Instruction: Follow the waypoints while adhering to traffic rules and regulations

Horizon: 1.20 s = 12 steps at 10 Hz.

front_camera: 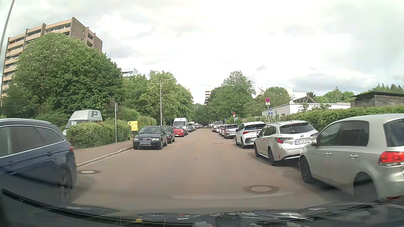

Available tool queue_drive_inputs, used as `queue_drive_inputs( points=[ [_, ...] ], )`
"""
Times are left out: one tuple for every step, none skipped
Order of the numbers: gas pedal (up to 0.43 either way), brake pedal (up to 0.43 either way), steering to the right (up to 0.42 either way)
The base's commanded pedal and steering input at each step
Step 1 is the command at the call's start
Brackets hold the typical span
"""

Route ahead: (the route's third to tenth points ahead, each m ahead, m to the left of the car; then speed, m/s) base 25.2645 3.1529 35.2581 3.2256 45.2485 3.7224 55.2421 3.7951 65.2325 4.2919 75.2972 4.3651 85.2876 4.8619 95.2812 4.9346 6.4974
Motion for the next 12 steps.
queue_drive_inputs(
  points=[
    [0.067, 0.000, 0.003],
    [0.067, 0.000, 0.003],
    [0.067, 0.000, 0.001],
    [0.067, 0.000, 0.000],
    [0.067, 0.000, 0.001],
    [0.067, 0.000, 0.000],
    [0.067, 0.000, 0.000],
    [0.067, 0.000, 0.000],
    [0.067, 0.000, -0.003],
    [0.067, 0.000, -0.007],
    [0.067, 0.000, -0.008],
    [0.079, 0.000, -0.007]
  ],
)
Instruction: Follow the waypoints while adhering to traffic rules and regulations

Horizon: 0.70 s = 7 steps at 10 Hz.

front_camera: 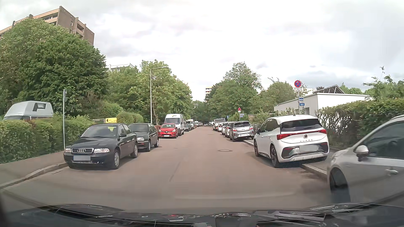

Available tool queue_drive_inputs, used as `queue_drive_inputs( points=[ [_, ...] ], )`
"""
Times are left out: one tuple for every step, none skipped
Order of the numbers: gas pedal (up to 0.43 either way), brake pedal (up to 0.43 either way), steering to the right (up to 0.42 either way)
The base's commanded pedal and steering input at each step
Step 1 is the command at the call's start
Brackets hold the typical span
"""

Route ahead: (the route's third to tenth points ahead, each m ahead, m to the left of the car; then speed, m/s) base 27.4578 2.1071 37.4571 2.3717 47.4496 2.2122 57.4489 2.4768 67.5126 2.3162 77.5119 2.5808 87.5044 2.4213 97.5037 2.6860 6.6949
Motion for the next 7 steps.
queue_drive_inputs(
  points=[
    [0.079, 0.000, -0.005],
    [0.079, 0.000, -0.005],
    [0.087, 0.000, -0.007],
    [0.098, 0.000, -0.008],
    [0.110, 0.000, -0.002],
    [0.110, 0.000, 0.000],
    [0.110, 0.000, -0.001]
  ],
)
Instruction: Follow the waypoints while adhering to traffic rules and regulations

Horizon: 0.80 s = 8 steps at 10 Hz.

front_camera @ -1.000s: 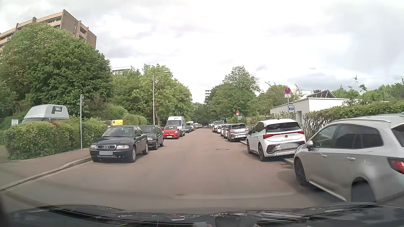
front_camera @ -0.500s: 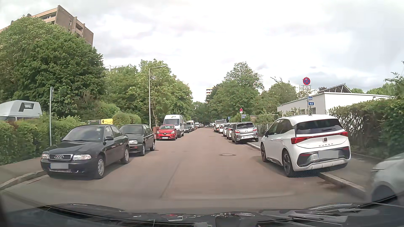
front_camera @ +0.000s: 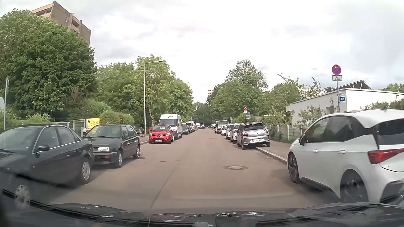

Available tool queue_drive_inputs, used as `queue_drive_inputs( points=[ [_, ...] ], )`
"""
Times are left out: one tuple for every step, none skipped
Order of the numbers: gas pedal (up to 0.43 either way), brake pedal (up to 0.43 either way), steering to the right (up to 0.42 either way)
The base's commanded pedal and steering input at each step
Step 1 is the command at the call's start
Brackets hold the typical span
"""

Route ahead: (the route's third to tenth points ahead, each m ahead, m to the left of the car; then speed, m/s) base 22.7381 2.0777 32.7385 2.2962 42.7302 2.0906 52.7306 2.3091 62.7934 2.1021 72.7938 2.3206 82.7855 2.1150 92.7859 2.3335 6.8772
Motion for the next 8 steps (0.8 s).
queue_drive_inputs(
  points=[
    [0.110, 0.000, -0.007],
    [0.110, 0.000, -0.010],
    [0.110, 0.000, -0.009],
    [0.110, 0.000, -0.005],
    [0.110, 0.000, -0.005],
    [0.098, 0.000, -0.007],
    [0.098, 0.000, -0.008],
    [0.098, 0.000, -0.008]
  ],
)
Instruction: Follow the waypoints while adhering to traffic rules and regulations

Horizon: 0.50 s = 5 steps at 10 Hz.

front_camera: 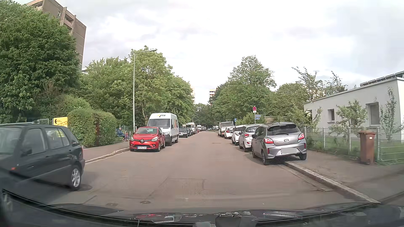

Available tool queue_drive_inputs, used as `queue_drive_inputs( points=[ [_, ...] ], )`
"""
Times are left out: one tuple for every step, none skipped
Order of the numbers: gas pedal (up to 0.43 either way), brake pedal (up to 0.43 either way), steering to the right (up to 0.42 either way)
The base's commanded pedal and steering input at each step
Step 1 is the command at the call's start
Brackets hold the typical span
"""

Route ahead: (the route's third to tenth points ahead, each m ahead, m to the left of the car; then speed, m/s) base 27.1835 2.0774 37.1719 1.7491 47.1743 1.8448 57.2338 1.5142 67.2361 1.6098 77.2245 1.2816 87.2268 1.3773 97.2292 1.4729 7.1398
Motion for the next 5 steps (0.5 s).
queue_drive_inputs(
  points=[
    [0.098, 0.000, -0.005],
    [0.098, 0.000, -0.005],
    [0.098, 0.000, -0.003],
    [0.098, 0.000, 0.000],
    [0.098, 0.000, 0.001]
  ],
)
